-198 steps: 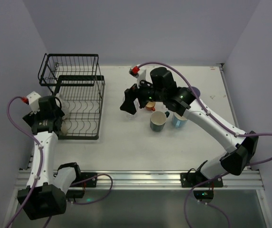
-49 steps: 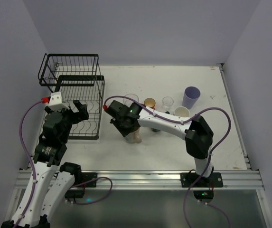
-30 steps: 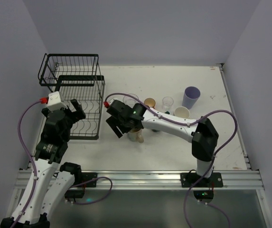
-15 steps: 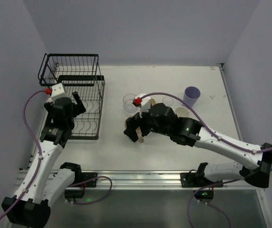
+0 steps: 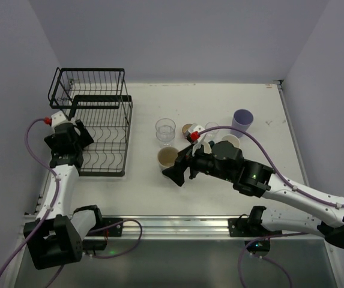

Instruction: Unload the cups from the dish rack

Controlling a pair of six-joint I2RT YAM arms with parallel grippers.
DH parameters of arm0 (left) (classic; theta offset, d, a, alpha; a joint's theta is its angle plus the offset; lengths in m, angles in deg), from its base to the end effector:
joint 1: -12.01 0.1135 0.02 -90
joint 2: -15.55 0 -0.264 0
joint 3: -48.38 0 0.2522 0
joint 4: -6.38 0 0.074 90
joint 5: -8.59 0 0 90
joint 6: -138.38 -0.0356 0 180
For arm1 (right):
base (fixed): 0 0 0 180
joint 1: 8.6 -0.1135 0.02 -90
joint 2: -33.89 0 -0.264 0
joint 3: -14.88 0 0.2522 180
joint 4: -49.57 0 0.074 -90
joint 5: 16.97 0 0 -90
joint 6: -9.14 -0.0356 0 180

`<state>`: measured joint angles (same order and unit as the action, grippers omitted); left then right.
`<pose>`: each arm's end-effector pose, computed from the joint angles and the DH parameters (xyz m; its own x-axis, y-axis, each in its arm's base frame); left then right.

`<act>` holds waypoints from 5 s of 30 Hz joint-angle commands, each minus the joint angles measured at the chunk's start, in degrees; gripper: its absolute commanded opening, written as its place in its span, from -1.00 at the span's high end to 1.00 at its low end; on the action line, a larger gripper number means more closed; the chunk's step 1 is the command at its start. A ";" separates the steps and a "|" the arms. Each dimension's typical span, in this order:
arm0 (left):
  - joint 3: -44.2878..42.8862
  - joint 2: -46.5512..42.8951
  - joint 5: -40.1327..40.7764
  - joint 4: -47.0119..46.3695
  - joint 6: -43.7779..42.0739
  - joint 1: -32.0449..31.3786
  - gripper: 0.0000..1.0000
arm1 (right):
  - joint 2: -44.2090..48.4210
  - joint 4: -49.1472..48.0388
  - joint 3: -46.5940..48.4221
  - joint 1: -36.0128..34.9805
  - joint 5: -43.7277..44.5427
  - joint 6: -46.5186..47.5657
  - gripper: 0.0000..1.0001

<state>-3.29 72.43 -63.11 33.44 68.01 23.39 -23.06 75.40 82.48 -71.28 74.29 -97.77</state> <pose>0.2116 0.0540 0.2542 -0.3426 -0.3943 -0.8527 -0.5974 0.7919 -0.1262 0.1061 0.2037 0.3527 -0.3705 -0.0836 -0.9251 -0.8056 0.5247 0.2752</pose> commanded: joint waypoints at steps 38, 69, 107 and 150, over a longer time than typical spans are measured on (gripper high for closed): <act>-3.49 19.40 -0.54 -26.48 -14.45 1.19 -0.98 | -2.82 -3.29 1.44 -0.34 -9.34 0.56 -0.97; 6.87 -7.04 -8.73 -5.74 7.95 -8.83 1.00 | -0.97 -5.75 0.39 -0.43 -9.78 -1.02 -0.96; -5.50 -28.05 -17.51 0.15 13.23 -12.24 1.00 | -24.96 -33.69 9.70 2.99 -11.45 -22.38 -0.90; 0.64 -27.62 -48.79 -21.83 36.27 -18.94 0.52 | -24.01 -58.39 3.21 7.83 -14.54 -24.76 0.29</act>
<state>-2.48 44.61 -103.19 19.59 104.45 5.55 -52.57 24.52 87.09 -63.19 56.28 -127.23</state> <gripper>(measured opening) 0.856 0.422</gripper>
